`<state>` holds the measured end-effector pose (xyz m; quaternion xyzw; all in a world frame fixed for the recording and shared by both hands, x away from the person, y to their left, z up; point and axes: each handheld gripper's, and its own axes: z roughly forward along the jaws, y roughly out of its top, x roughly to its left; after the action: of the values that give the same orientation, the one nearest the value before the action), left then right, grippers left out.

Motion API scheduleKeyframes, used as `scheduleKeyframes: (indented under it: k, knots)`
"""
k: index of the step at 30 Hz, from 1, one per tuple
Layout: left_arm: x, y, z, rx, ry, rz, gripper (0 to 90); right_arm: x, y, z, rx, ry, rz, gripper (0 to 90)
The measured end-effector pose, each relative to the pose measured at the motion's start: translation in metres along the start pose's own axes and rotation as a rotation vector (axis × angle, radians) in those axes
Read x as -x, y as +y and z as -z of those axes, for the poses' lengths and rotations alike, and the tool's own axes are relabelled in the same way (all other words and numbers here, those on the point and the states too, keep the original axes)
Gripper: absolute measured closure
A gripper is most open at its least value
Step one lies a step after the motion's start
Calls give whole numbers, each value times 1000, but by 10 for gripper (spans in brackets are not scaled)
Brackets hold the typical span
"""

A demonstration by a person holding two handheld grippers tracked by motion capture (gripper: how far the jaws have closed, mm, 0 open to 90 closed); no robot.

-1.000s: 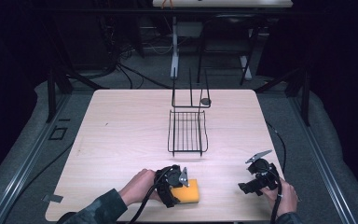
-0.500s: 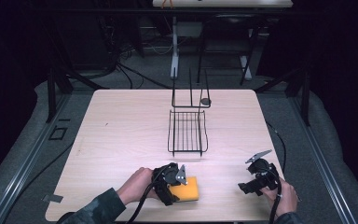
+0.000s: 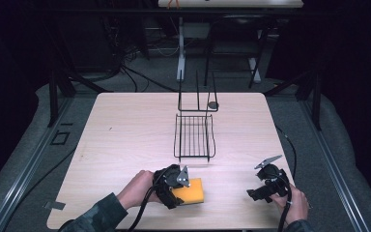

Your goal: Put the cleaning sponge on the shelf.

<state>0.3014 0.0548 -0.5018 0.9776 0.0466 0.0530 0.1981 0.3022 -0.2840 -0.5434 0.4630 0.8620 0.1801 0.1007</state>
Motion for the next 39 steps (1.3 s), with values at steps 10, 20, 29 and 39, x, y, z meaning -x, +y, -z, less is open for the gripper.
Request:
scheduleKeyframes:
  k: [10, 20, 29, 39]
  knots:
    - [-7, -2, 12, 19, 18, 12, 313, 0, 0, 2, 17, -12, 0, 55]
    - [-16, -6, 23, 46, 41, 38, 314, 0, 0, 3, 25, -19, 1, 58]
    - [-23, -5, 30, 57, 56, 42, 316, 1, 0, 3, 27, -23, 3, 62]
    - [-34, -2, 38, 61, 96, 64, 317, 0, 1, 3, 28, -24, 2, 65]
